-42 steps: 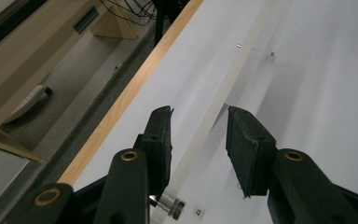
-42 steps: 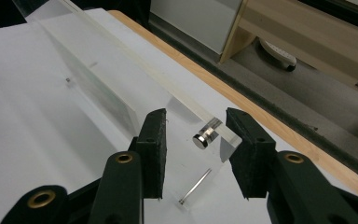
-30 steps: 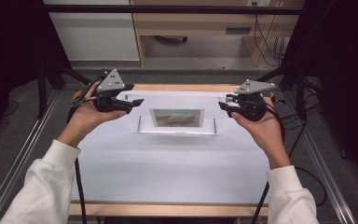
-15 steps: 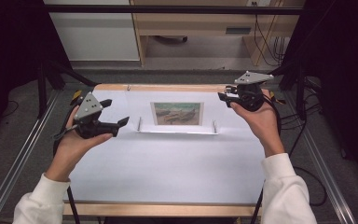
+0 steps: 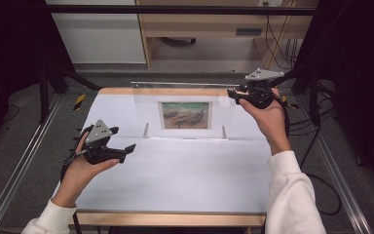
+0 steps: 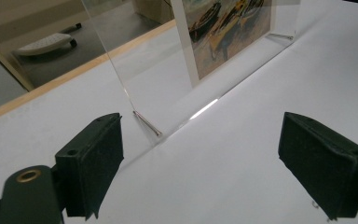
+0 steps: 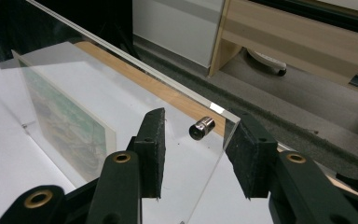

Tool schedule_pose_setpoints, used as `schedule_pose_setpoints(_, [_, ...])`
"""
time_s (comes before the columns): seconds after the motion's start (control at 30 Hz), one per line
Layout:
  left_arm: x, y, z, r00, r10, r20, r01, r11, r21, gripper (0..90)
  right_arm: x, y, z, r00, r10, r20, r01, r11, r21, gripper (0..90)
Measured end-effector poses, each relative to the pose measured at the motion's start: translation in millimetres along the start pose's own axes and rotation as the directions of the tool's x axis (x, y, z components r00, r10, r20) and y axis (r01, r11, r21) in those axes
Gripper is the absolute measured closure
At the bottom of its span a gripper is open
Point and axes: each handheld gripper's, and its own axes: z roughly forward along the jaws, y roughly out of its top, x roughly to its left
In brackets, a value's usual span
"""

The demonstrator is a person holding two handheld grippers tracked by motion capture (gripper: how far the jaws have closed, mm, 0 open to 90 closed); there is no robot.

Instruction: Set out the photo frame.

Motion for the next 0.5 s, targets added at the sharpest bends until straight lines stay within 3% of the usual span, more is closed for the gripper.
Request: schedule_pose_setpoints(0.5, [-0.4,-13.6,6.3,0.9995,-0.029,0.012,0.029,0.9988,0.040,13.7,-6.8,1.2,9.3,0.9990,0.044,0.005,-0.044,0.9990,0.005,59.0])
